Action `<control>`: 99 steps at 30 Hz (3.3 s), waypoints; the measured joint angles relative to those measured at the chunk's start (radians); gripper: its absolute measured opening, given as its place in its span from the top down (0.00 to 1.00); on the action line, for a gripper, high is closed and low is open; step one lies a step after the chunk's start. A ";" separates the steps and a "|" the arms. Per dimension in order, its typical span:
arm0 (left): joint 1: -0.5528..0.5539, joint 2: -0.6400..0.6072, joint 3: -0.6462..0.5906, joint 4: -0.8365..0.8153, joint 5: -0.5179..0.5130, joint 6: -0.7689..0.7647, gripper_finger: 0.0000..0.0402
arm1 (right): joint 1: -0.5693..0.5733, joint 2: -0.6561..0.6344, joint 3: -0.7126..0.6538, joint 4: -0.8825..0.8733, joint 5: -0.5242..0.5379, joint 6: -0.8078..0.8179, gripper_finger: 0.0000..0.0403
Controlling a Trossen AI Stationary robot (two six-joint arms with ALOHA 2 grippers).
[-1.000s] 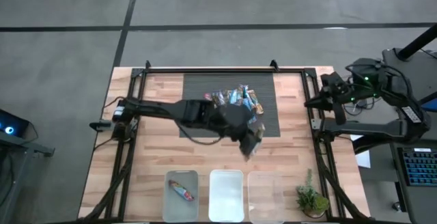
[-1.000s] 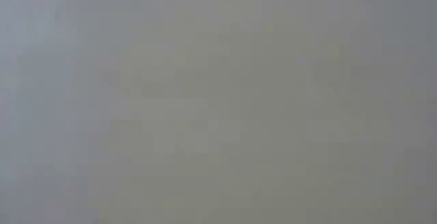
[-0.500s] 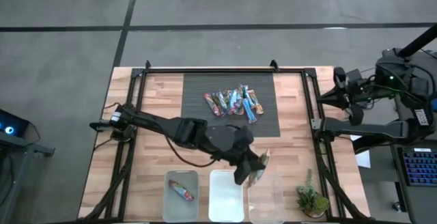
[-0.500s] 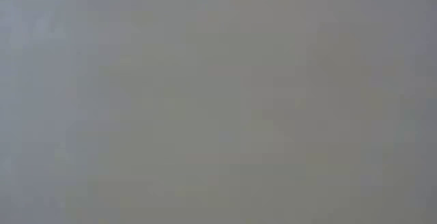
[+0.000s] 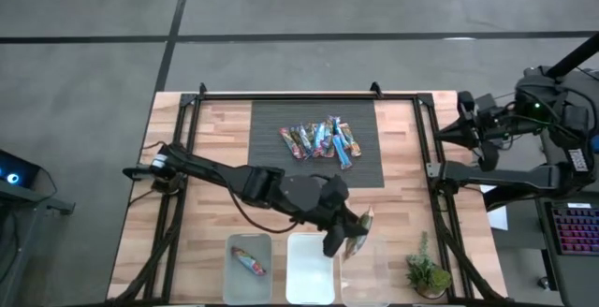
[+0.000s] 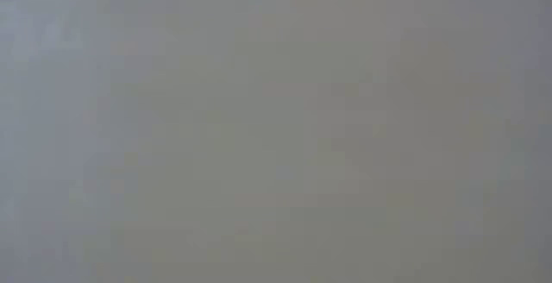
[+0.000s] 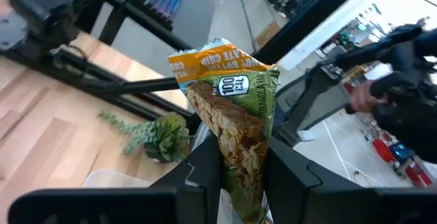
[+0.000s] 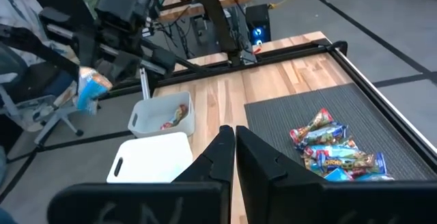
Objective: Pick and place Granola Bars by type
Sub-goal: Put the yellow granola bar into the transparent bin
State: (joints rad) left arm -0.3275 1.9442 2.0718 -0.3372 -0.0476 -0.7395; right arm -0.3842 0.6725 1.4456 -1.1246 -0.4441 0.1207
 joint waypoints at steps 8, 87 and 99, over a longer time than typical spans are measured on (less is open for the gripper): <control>-0.001 0.000 -0.181 0.199 0.002 -0.077 0.81 | 0.000 0.023 0.000 -0.003 0.001 -0.001 0.98; -0.005 0.383 0.108 -0.004 0.103 -0.319 0.81 | 0.000 0.089 -0.002 -0.130 0.001 -0.046 0.98; -0.019 0.383 0.034 0.007 0.137 -0.420 0.81 | 0.000 0.089 -0.002 -0.130 0.011 -0.053 0.98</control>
State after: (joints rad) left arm -0.3470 2.3272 2.1062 -0.3298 0.0890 -1.1591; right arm -0.3840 0.7616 1.4437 -1.2541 -0.4327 0.0674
